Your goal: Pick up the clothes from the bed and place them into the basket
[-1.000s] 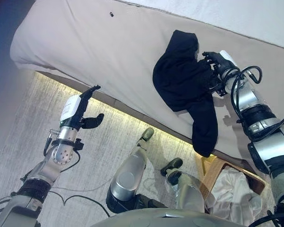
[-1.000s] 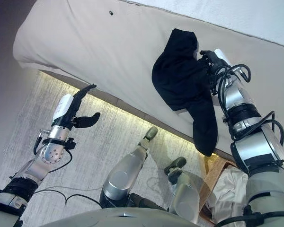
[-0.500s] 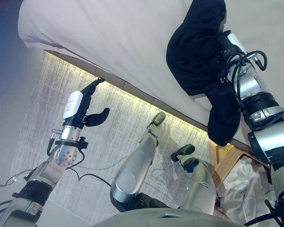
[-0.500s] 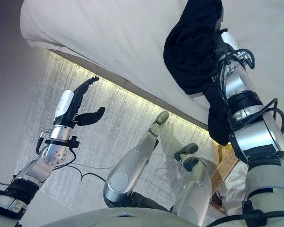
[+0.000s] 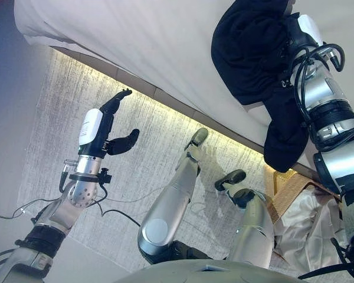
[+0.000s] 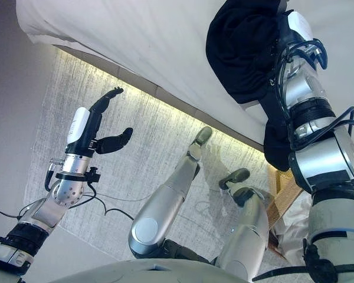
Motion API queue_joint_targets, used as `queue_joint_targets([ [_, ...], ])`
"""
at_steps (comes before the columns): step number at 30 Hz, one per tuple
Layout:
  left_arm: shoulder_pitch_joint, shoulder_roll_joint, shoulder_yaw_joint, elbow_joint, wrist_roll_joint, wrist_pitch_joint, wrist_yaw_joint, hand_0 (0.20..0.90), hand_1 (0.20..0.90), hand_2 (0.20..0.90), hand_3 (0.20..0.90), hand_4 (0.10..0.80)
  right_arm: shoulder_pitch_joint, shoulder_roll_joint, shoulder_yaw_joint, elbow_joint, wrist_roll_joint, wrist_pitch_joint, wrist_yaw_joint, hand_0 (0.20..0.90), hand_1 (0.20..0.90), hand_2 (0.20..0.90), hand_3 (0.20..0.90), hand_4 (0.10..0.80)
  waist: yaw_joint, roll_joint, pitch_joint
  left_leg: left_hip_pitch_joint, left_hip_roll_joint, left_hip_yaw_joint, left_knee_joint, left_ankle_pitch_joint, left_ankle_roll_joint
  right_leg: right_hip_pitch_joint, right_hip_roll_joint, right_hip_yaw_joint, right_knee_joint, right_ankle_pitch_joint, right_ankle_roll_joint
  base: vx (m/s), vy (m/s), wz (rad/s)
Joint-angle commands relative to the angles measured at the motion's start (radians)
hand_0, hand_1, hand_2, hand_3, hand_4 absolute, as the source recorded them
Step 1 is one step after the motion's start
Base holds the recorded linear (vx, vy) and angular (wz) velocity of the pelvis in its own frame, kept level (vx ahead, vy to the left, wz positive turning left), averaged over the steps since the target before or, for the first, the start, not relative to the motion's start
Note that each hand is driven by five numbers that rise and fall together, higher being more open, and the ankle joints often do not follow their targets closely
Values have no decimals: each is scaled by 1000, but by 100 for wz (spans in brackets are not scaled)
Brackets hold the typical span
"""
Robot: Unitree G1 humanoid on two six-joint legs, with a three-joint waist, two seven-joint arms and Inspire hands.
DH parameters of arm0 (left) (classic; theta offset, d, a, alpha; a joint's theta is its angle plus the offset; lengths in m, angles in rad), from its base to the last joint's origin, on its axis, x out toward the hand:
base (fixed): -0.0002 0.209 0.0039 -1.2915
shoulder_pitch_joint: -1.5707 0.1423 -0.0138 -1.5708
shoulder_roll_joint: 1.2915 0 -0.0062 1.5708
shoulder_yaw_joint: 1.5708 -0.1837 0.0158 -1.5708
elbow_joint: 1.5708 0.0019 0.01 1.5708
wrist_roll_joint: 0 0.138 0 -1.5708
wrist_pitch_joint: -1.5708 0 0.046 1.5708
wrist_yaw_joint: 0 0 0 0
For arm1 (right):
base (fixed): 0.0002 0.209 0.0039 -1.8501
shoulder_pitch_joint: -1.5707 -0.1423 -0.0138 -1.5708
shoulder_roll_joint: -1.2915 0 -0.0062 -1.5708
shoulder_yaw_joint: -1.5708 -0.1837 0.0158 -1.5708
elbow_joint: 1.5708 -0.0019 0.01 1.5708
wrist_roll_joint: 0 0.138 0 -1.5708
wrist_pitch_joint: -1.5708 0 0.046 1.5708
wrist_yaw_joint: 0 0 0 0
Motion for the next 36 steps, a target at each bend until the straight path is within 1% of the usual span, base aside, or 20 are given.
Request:
queue_joint_targets([
  [1, -7, 15, 6, -61, -17, -73, 69, 900, 900, 900, 900, 800, 41, 28, 66, 1, 21, -61, 46, 300, 300, 300, 200, 100, 22, 62, -38, 69, 25, 142, -76, -10, 95, -5, 56, 33, 39, 42, 23, -14, -2, -6],
  [5, -28, 17, 0, -57, -16, -62, 73, 900, 900, 900, 900, 800, 52, 24, 68, -6, 13, -72, 71, 300, 300, 300, 200, 100, 2, 48, -38, 130, 41, 149, -110, -12, 92, 47, 66, 46, -19, 65, 35, -19, 4, -7],
  [9, -53, 25, 6, -54, -28, -33, 73, 900, 900, 900, 900, 800, 80, 8, 46, -15, 47, -93, 69, 300, 300, 300, 200, 100, -35, 26, -38, 216, 53, 155, -137, -28, 90, 120, 79, 86, -97, 96, 51, -28, 8, -12],
  [13, -73, 38, 19, -27, -56, -20, 49, 900, 900, 900, 900, 800, 110, -17, 19, -32, 45, -112, 87, 300, 300, 300, 200, 100, -71, 11, -38, 308, 58, 167, -160, -43, 89, 203, 90, 123, -161, 114, 62, -50, 18, -27],
  [14, -83, 44, 29, -24, -68, -8, 35, 900, 900, 900, 900, 800, 126, -38, 9, -52, 47, -119, 95, 300, 300, 300, 200, 100, -87, 6, -38, 340, 60, 179, -167, -24, 94, 244, 96, 123, -213, 157, 57, -125, 52, -27],
  [17, -77, 49, 41, -20, -64, 1, 22, 900, 900, 900, 900, 800, 171, -67, -16, -98, 65, -122, 92, 300, 300, 300, 200, 100, -112, -12, -38, 418, 64, 202, -168, -46, 93, 328, 99, 141, -262, 169, 64, -51, 29, -33],
  [19, -61, 50, 51, -9, -59, 7, 11, 900, 900, 900, 900, 800, 221, -92, -42, -127, 79, -139, 103, 300, 300, 300, 200, 100, -135, -33, -67, 471, 72, 227, -168, -70, 90, 388, 107, 153, -309, 180, 69, 7, 11, -22],
  [21, -46, 51, 58, 1, -63, 21, -2, 900, 900, 900, 900, 800, 265, -115, -60, -158, 75, -148, 120, 300, 300, 300, 200, 100, -154, -46, -95, 514, 83, 252, -178, -84, 87, 433, 113, 161, -349, 192, 75, 44, 12, -40],
  [22, -33, 52, 67, 6, -69, 30, -15, 900, 900, 900, 900, 800, 296, -132, -71, -173, 77, -160, 129, 300, 300, 300, 200, 100, -167, -55, -120, 545, 90, 268, -195, -89, 86, 463, 121, 167, -375, 196, 80, 102, 2, -37],
  [23, -19, 53, 73, 9, -73, 36, -26, 900, 900, 900, 900, 800, 322, -146, -84, -190, 78, -165, 135, 300, 300, 300, 200, 100, -176, -62, -140, 573, 95, 280, -213, -91, 85, 489, 130, 175, -399, 203, 85, 148, -35, -29],
  [25, 8, 57, 90, 33, -85, 54, -59, 900, 900, 900, 900, 800, 385, -185, -125, -234, 87, -184, 164, 300, 300, 300, 200, 100, -208, -89, -200, 635, 107, 311, -264, -91, 85, 542, 151, 198, -467, 229, 100, 124, -65, -36],
  [27, 16, 54, 87, 59, -95, 57, -81, 900, 900, 900, 900, 800, 421, -203, -148, -256, 90, -195, 161, 300, 300, 300, 200, 100, -231, -102, -234, 664, 112, 329, -287, -93, 86, 560, 161, 215, -491, 247, 107, 39, -55, -39],
  [28, 20, 48, 87, 76, -97, 63, -88, 900, 900, 900, 900, 800, 439, -221, -167, -267, 90, -207, 178, 300, 300, 300, 200, 100, -248, -110, -259, 686, 116, 343, -303, -95, 88, 570, 168, 226, -506, 258, 112, 27, -41, -32],
  [32, 29, 42, 78, 113, -92, 77, -117, 900, 900, 900, 900, 800, 495, -280, -222, -291, 106, -217, 198, 300, 300, 300, 200, 100, -295, -129, -333, 746, 124, 383, -353, -97, 88, 604, 186, 256, -554, 284, 121, 40, -42, -35],
  [33, 28, 42, 77, 115, -91, 77, -120, 900, 900, 900, 900, 800, 500, -283, -227, -294, 108, -216, 197, 300, 300, 300, 200, 100, -297, -130, -337, 750, 125, 385, -358, -97, 88, 607, 188, 258, -558, 285, 122, 10, -66, -29],
  [36, 7, 49, 67, 143, -87, 78, -134, 900, 900, 900, 900, 800, 538, -326, -283, -317, 140, -209, 199, 300, 300, 300, 200, 100, -336, -138, -377, 791, 132, 415, -394, -99, 86, 631, 203, 283, -598, 291, 124, 4, -64, -32],
])
